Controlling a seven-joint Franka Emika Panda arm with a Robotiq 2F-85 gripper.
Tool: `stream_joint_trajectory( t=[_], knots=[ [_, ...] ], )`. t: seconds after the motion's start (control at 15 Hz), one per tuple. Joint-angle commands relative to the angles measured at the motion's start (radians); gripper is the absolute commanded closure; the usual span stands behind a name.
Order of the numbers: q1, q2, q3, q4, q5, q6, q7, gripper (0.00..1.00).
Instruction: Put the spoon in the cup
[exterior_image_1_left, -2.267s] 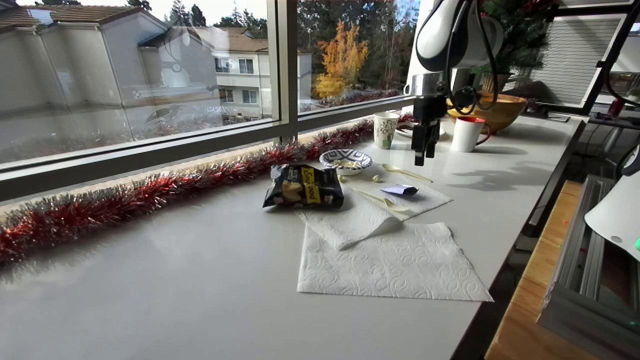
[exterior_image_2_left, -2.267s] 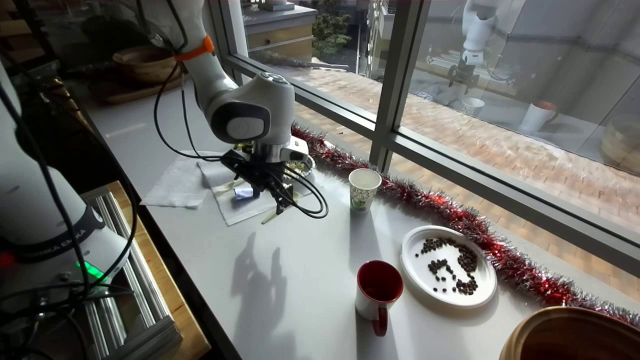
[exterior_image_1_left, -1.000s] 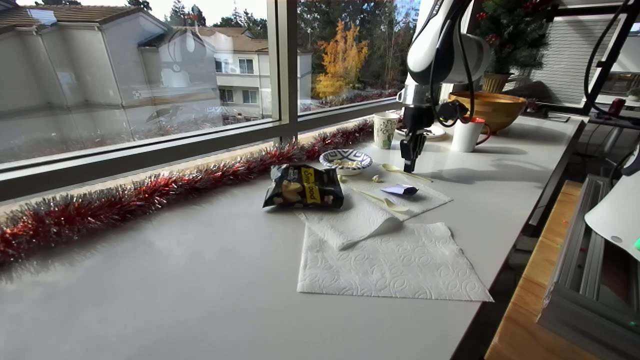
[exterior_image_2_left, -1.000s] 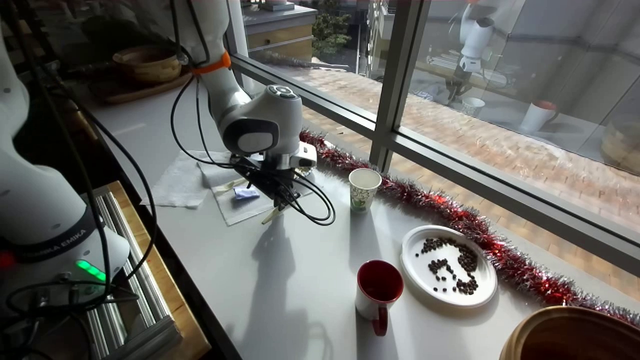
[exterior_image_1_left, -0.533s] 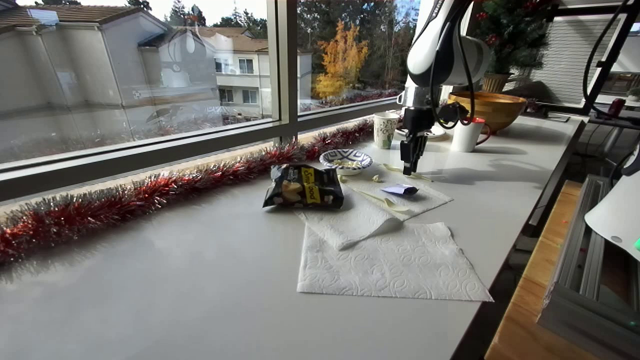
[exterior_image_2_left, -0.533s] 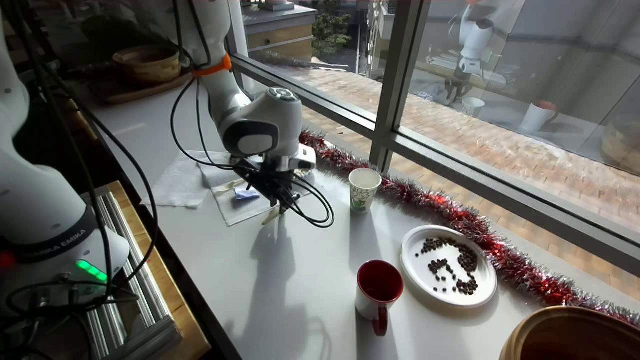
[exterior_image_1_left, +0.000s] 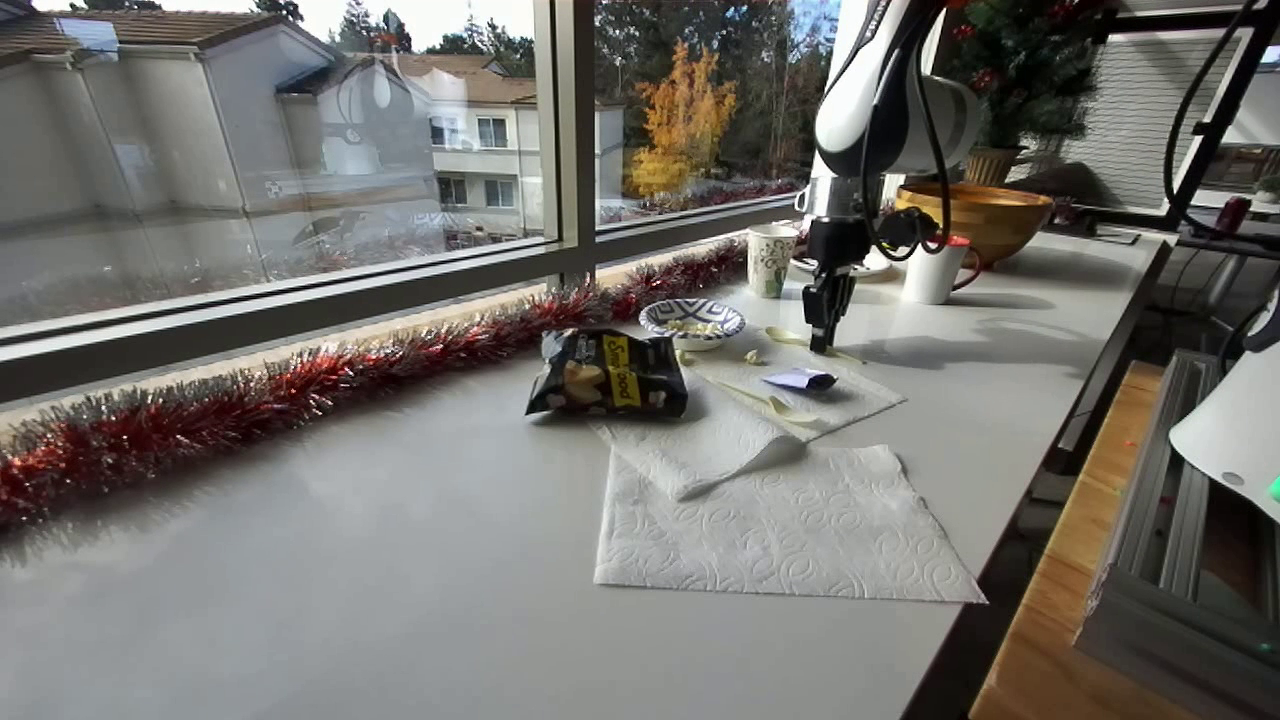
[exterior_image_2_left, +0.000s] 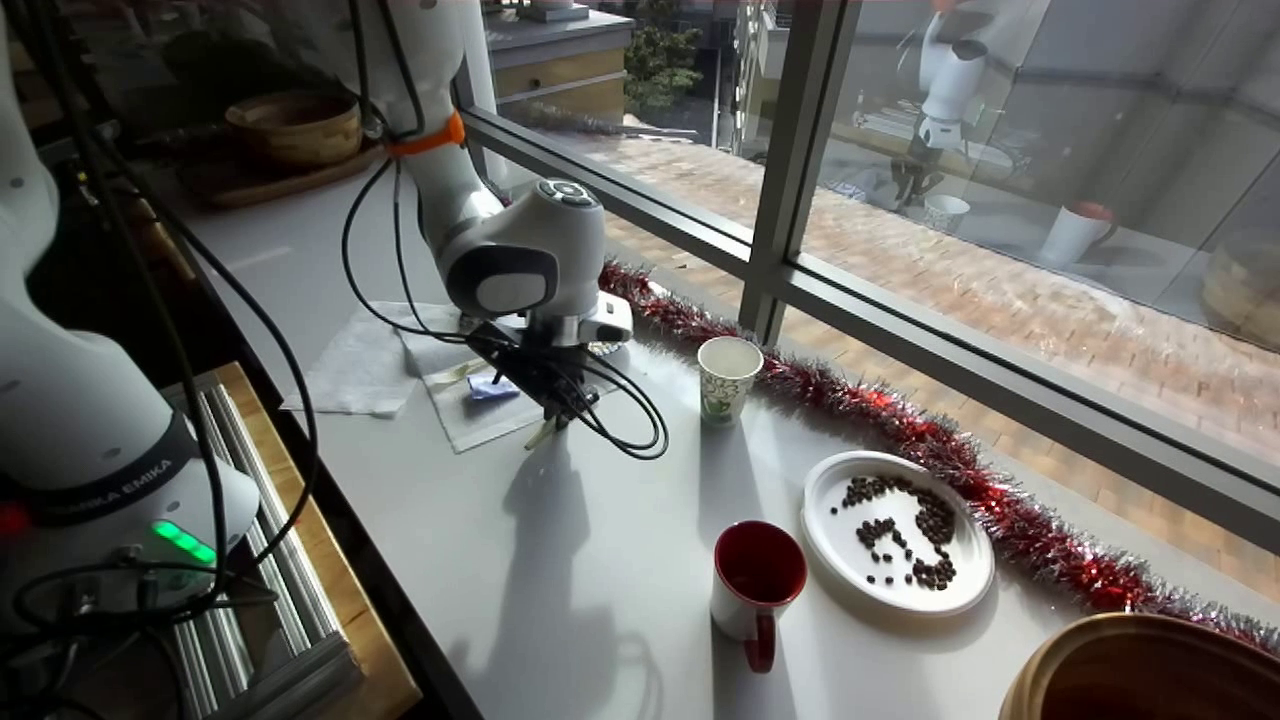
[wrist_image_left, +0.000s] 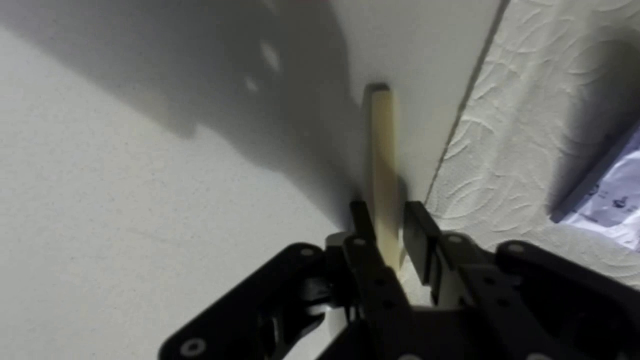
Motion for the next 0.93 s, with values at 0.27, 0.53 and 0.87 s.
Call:
stream_joint_trajectory(
  t=[0.27,0.53,0.87],
  knots=[
    [0.154,-0.273,-0.137,-0.116,-0.104,-0.163,0.133,0.97],
    [0.273,-0.427,-0.278,-0.052,-0.417,-0.436,0.420,0.97],
    [0.232,-0.424,-0.240,-0.017,-0.415,-0.508,0.411,0.87]
  ],
)
